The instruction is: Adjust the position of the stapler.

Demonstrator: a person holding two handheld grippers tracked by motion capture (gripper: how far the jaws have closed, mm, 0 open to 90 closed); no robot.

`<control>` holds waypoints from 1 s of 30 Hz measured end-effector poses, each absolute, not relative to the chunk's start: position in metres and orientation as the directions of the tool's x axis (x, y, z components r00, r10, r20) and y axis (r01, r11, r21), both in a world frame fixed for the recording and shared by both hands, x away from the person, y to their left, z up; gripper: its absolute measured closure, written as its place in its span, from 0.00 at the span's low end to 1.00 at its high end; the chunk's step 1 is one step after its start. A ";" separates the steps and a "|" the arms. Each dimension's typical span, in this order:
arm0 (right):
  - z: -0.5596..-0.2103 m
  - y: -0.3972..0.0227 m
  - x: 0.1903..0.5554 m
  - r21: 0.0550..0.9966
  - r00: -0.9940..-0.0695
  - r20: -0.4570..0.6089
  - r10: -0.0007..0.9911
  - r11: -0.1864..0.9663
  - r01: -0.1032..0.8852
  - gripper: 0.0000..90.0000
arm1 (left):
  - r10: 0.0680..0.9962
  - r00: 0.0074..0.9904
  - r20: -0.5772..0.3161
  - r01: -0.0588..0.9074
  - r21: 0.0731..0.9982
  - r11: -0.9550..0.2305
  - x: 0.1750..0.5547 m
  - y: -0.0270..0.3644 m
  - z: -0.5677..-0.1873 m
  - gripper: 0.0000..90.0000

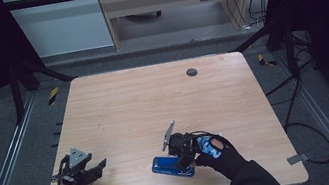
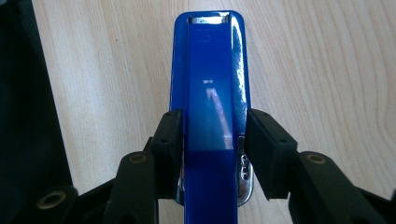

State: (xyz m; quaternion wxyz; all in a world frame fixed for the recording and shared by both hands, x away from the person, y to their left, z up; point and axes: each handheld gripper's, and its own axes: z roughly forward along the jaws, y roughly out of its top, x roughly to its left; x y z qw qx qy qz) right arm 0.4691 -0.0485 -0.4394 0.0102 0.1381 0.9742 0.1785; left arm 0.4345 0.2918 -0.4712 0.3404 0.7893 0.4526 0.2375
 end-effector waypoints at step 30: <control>-0.449 -0.040 0.469 0.305 -0.967 0.015 0.256 0.919 0.248 0.72 | 0.874 0.481 0.072 0.552 0.750 -0.365 0.435 0.291 -0.472 0.44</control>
